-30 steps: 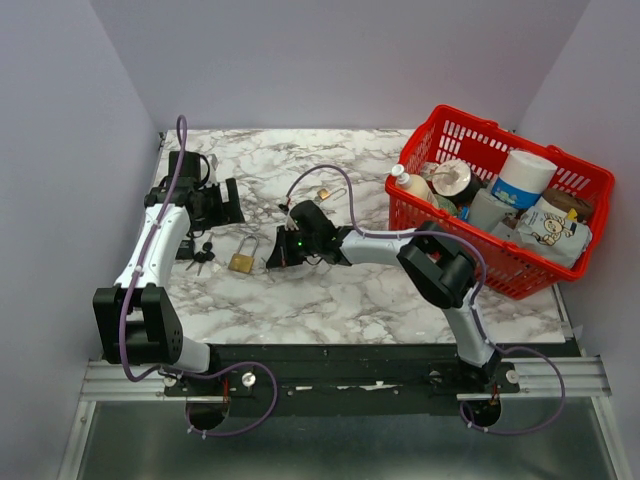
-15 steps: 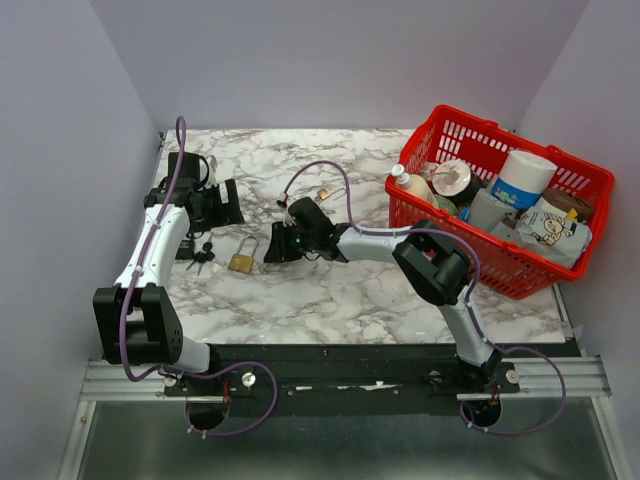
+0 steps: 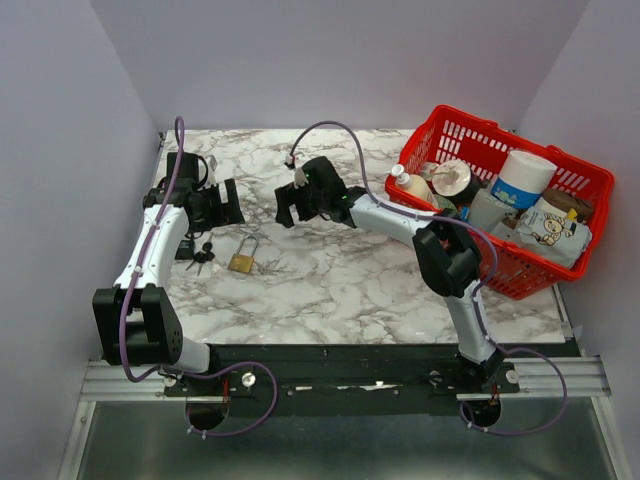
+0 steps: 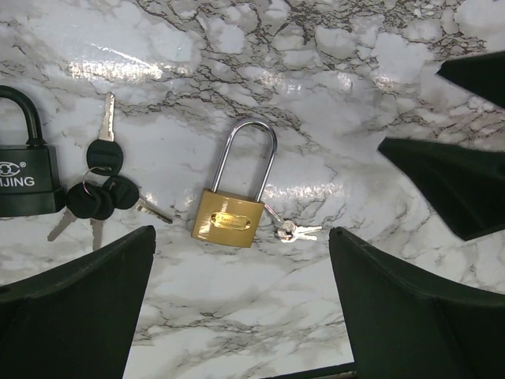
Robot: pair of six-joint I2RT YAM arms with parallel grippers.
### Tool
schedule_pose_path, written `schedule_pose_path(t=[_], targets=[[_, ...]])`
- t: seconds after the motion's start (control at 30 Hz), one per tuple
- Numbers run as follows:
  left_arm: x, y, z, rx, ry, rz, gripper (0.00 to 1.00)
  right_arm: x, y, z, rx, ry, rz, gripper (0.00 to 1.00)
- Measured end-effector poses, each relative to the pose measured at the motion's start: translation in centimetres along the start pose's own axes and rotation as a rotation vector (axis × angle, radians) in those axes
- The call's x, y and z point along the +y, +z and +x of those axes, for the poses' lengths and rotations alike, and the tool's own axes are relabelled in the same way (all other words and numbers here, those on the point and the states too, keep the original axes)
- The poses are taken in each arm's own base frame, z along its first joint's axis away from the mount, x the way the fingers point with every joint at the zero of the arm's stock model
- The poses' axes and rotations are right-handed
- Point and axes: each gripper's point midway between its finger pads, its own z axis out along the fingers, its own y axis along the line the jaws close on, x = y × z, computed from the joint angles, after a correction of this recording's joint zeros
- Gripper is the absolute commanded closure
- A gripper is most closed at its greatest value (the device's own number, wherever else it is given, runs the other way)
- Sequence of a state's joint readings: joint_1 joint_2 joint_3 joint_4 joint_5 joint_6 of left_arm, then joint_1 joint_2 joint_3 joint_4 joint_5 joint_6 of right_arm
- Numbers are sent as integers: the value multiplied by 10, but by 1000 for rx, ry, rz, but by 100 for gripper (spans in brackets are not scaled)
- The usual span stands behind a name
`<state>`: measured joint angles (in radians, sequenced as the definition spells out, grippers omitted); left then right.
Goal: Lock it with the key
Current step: Place the key at the center of the board, then pick up the lock from the center of the board.
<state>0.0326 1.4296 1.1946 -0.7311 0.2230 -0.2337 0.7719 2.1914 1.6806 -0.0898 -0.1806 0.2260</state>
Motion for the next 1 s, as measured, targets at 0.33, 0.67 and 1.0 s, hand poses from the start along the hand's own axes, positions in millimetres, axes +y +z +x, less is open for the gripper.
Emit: schedule_pose_path(t=[0.33, 0.67, 1.0], targets=[[-2, 0, 0, 0, -1, 11, 1, -88, -22, -44, 7, -56, 176, 2], [-3, -1, 0, 0, -4, 19, 1, -132, 0, -22, 94, -10, 232, 0], [-2, -2, -2, -3, -29, 22, 1, -129, 6, -18, 96, 120, 203, 8]])
